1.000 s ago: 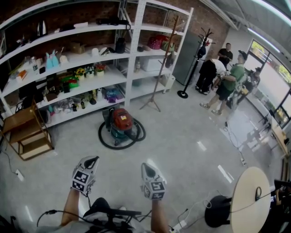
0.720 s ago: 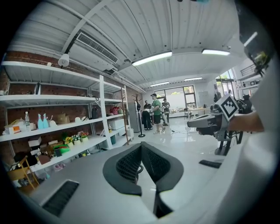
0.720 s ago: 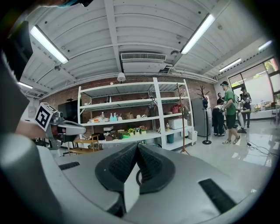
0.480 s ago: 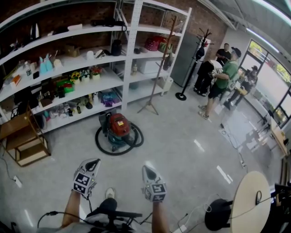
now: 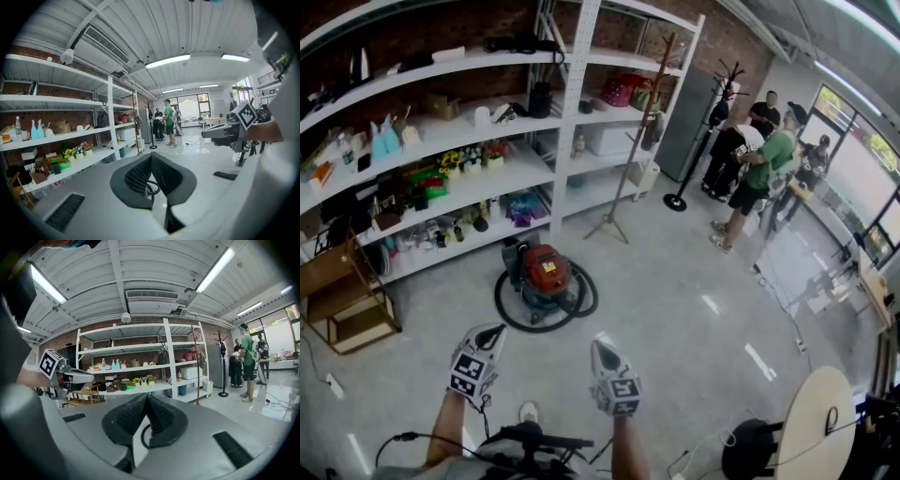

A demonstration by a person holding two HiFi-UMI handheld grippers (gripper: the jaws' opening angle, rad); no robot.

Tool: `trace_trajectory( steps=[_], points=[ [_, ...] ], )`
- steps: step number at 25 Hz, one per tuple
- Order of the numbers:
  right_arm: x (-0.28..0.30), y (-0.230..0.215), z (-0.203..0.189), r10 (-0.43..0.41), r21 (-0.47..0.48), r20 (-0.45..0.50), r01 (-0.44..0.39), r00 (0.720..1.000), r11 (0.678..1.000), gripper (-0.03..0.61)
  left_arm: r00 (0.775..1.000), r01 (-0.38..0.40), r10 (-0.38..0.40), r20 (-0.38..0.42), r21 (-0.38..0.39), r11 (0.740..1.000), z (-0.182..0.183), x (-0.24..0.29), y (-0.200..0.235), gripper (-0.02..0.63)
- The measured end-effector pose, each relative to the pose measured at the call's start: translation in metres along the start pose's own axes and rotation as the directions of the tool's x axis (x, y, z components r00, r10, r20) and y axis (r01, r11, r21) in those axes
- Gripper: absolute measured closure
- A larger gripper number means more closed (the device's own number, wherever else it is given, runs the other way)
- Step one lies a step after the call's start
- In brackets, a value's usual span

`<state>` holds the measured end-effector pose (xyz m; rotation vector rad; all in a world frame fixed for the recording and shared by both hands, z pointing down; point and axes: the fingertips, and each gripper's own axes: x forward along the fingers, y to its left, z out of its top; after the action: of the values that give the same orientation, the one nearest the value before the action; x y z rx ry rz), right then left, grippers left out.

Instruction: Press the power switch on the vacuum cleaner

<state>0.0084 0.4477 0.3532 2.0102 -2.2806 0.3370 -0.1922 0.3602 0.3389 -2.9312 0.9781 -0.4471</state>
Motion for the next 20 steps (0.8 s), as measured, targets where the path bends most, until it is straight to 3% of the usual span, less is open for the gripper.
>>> trace_trajectory(
  steps=[20],
  points=[
    [0.122, -0.001, 0.03, -0.049, -0.01, 0.005, 0.049, 0.999, 0.999, 0.568, 1.0, 0.009, -0.009, 0.014, -0.003, 1.0, 0.002, 0.067, 0.122, 0.62]
  ],
)
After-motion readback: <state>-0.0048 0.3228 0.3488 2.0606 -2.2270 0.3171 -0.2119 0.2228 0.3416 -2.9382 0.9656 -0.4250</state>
